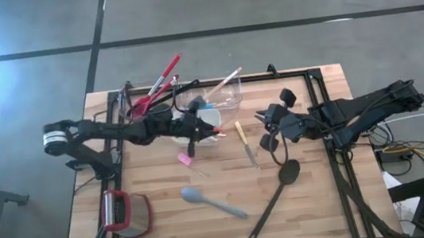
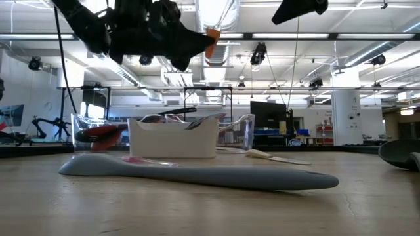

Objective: Pick & Place Kitchen Items
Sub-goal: Put the orange spatula into the right transparent bin, then put the gray serving spoon into the left transparent bin

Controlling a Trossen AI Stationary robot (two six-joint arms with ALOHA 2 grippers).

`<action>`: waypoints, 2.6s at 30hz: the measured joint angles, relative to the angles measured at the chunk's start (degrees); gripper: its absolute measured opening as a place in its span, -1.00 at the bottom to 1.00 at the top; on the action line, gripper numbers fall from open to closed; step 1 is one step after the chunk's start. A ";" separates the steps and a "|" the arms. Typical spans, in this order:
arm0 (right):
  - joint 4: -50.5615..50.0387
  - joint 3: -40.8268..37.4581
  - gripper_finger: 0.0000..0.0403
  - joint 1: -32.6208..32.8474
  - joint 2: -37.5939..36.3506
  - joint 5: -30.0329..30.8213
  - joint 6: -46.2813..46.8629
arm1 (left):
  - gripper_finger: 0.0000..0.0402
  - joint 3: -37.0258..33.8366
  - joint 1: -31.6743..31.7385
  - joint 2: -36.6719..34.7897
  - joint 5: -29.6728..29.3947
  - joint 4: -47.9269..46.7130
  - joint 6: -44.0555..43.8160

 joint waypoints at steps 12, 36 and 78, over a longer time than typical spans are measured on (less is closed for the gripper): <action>1.59 0.71 -0.76 -0.07 -0.28 -1.30 -1.61 | -0.82 22.95 15.79 0.11 -14.01 -55.28 11.42; 0.07 0.73 -0.76 -0.07 -0.24 -1.32 -3.51 | -0.82 45.09 22.02 27.69 -12.03 -77.73 21.32; 0.42 0.77 -0.76 -0.03 -0.21 -9.36 -2.23 | 0.14 44.66 15.95 0.51 2.83 -94.27 18.30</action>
